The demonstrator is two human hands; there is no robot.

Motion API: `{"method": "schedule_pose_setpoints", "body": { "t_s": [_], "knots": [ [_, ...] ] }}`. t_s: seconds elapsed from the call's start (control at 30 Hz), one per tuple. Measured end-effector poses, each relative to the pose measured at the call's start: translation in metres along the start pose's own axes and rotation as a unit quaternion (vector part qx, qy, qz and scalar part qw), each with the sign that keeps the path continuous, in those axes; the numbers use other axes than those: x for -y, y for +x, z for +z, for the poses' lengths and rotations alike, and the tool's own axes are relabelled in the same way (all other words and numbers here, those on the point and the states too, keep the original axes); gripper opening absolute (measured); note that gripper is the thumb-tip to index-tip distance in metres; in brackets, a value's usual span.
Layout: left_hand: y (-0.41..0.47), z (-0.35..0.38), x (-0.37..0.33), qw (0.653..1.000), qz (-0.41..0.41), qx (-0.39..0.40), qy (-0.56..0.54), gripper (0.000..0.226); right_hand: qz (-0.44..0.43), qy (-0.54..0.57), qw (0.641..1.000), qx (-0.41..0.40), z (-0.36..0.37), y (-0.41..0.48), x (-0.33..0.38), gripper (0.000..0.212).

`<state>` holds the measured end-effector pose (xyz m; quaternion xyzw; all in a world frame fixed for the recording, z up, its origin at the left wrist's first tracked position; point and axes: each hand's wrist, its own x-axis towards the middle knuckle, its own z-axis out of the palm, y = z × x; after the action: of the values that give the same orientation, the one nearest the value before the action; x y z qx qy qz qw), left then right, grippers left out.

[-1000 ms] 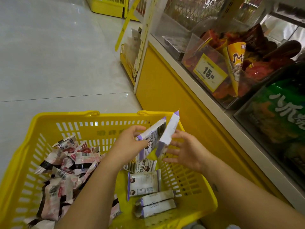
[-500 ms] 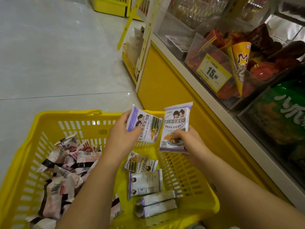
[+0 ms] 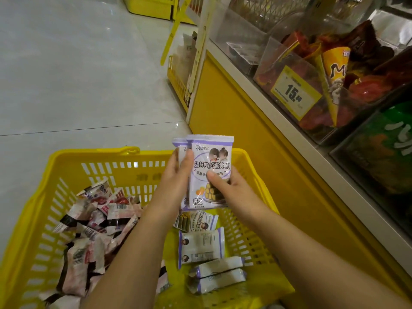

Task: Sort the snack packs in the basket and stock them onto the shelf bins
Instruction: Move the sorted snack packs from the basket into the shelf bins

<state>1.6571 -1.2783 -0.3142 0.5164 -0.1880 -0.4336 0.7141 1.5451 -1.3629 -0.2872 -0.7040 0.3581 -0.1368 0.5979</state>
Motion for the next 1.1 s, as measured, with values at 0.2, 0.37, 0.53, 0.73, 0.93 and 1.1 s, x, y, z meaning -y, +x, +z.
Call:
{"method": "schedule_pose_setpoints", "body": {
  "t_s": [0.2, 0.37, 0.53, 0.73, 0.93, 1.1],
  "knots": [
    [-0.003, -0.028, 0.018, 0.983, -0.005, -0.066, 0.171, 0.064, 0.096, 0.043, 0.994, 0.021, 0.016, 0.025, -0.042, 0.06],
    [-0.003, -0.059, 0.03, 0.948, -0.051, -0.113, 0.294, 0.089, 0.16, -0.31, 0.929, 0.121, 0.001, 0.045, -0.115, 0.041],
    [0.002, -0.064, 0.037, 0.943, -0.025, -0.154, 0.294, 0.065, 0.117, -0.448, 0.879, 0.111, 0.007, 0.063, -0.164, 0.053],
    [0.005, -0.058, 0.039, 0.938, -0.018, -0.14, 0.315, 0.058, 0.112, -0.534, 0.822, 0.165, 0.009, 0.08, -0.186, 0.06],
    [0.005, -0.052, 0.039, 0.937, -0.017, -0.137, 0.322, 0.061, 0.172, -0.532, 0.806, 0.192, 0.01, 0.078, -0.179, 0.032],
    [-0.002, -0.049, 0.039, 0.936, -0.012, -0.139, 0.323, 0.054, 0.177, -0.45, 0.856, 0.18, 0.021, 0.059, -0.173, 0.038]
  ]
}}
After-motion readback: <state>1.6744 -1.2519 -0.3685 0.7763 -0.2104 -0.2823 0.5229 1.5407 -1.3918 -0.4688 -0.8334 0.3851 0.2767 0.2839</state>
